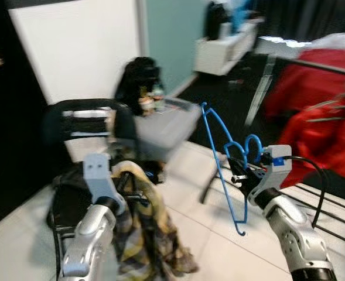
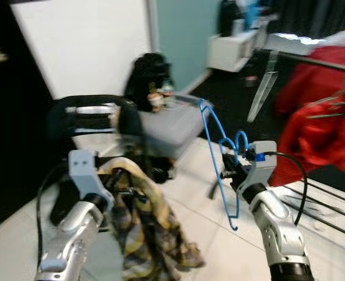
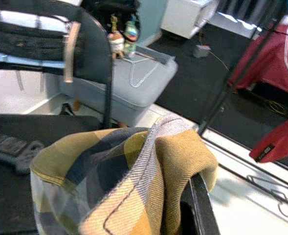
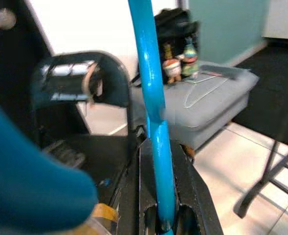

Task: Hang hanger

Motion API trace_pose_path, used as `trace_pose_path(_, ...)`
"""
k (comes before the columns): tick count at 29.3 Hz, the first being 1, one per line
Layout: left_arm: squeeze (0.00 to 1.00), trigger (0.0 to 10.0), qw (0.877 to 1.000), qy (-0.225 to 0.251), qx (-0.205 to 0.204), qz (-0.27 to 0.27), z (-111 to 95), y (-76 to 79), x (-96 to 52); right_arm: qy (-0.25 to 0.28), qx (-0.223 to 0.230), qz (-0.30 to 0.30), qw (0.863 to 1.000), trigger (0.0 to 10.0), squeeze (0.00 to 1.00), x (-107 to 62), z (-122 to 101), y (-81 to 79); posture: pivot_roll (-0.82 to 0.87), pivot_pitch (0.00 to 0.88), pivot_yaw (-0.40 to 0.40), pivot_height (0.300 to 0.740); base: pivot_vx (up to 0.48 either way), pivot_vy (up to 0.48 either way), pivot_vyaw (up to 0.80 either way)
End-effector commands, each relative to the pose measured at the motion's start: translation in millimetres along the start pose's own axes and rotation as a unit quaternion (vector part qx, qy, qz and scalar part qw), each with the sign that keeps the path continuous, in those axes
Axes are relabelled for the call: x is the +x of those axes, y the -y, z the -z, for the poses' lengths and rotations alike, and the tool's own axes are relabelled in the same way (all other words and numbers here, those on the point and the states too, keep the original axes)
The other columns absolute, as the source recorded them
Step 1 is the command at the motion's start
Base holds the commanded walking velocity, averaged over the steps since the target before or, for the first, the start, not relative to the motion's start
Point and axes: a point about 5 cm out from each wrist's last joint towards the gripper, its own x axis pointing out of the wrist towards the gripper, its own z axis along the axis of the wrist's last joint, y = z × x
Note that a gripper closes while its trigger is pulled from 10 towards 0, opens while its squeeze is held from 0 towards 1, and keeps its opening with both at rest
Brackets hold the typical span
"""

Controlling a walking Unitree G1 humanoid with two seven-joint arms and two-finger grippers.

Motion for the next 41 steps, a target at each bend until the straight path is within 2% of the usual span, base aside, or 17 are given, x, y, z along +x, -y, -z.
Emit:
trace_pose_path(1, 0.00, 10.0, 1.000, 0.017, 0.013, 0.002, -5.9, -1.8, 2.4, 0.008, -0.008, -0.004, 1.000, 10.0, 0.00, 1.2, -0.1, -2.4, -0.12, 0.000, -0.018, 0.740, 0.000, 0.000, 0.66)
trace_pose_path(7, 0.00, 10.0, 1.000, 0.015, 0.012, -0.001, -5.2, -3.9, 4.9, 0.012, -0.015, -0.017, 1.000, 10.0, 0.00, 5.9, 0.2, -6.8, -0.12, 0.000, -0.010, 0.740, 0.000, 0.000, 0.66)
trace_pose_path(23, 0.00, 10.0, 1.000, 0.013, 0.025, -0.005, -2.9, -5.7, 6.0, 0.014, -0.015, -0.112, 0.993, 10.0, 0.00, 6.3, 3.5, -26.9, -0.11, 0.000, 0.001, 0.740, 0.000, 0.000, 0.66)
trace_pose_path(41, 0.00, 10.0, 1.000, 0.009, 0.028, -0.001, -1.4, -5.1, 7.7, 0.008, -0.026, -0.133, 0.991, 10.0, 0.00, 6.8, 5.5, -30.3, -0.11, 0.000, 0.001, 0.740, 0.000, 0.000, 0.67)
